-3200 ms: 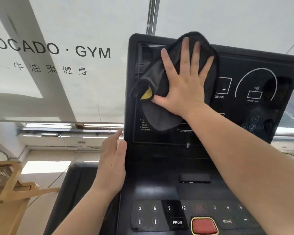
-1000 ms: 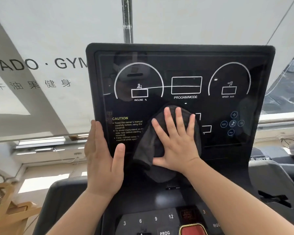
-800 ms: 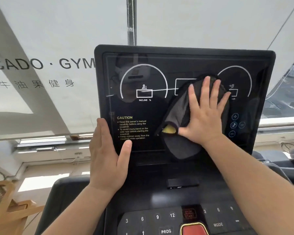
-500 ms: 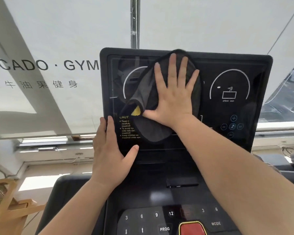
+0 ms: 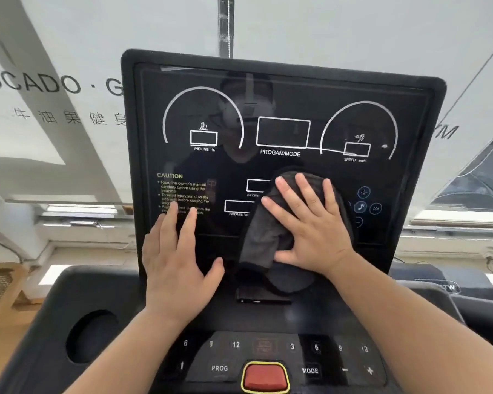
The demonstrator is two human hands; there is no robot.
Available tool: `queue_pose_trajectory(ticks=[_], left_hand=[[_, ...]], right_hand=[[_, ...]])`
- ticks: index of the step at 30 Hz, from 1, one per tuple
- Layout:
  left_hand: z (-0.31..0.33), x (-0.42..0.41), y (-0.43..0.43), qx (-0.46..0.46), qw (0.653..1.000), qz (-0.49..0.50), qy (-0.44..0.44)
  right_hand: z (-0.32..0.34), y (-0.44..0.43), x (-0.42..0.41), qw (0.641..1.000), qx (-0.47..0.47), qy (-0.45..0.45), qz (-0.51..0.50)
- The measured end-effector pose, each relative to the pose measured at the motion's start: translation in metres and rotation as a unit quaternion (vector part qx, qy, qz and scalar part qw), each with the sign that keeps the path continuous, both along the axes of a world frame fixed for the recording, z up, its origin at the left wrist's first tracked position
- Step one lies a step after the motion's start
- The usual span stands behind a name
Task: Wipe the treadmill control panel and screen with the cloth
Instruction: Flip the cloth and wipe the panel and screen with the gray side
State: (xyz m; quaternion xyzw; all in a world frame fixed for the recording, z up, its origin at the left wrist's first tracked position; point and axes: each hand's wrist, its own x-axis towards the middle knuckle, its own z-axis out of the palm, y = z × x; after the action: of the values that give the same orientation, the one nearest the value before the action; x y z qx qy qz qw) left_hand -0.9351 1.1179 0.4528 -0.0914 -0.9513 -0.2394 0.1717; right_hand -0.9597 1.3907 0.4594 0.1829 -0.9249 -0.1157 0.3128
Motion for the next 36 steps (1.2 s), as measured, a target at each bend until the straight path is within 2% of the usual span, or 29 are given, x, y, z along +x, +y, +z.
queue_pose_trajectory(ticks=[5, 9, 14, 18, 22, 26, 29, 33, 36], left_hand=[[-0.013, 0.022, 0.007, -0.037, 0.999, 0.002, -0.023], [-0.019, 0.037, 0.012, -0.028, 0.998, 0.029, -0.042], [-0.018, 0.040, 0.027, -0.032, 0.998, 0.041, -0.024], [-0.009, 0.028, 0.049, -0.023, 0.999, 0.026, 0.007], [0.012, 0.014, 0.072, -0.023, 0.999, -0.006, 0.031], [0.026, 0.007, 0.081, -0.046, 0.999, -0.006, 0.027], [0.033, 0.000, 0.078, -0.054, 0.998, 0.005, 0.028], [0.044, -0.012, 0.074, -0.050, 0.998, 0.025, 0.043], [0.056, -0.023, 0.075, -0.039, 0.996, 0.038, 0.065]], right_hand=[[0.004, 0.023, 0.006, 1.000, -0.008, 0.005, -0.019], [0.007, -0.018, -0.003, 0.998, -0.028, -0.028, -0.046], [0.007, -0.055, -0.012, 0.999, -0.025, -0.033, -0.016], [-0.001, -0.016, -0.001, 0.999, -0.014, -0.007, 0.033], [0.000, 0.042, 0.010, 1.000, 0.001, 0.015, 0.027], [0.032, 0.074, 0.002, 1.000, 0.013, 0.023, 0.001], [0.080, 0.079, -0.023, 0.997, -0.013, 0.033, -0.063], [0.139, 0.053, -0.058, 0.993, -0.056, 0.022, -0.102], [0.150, 0.022, -0.071, 0.992, -0.061, 0.014, -0.105]])
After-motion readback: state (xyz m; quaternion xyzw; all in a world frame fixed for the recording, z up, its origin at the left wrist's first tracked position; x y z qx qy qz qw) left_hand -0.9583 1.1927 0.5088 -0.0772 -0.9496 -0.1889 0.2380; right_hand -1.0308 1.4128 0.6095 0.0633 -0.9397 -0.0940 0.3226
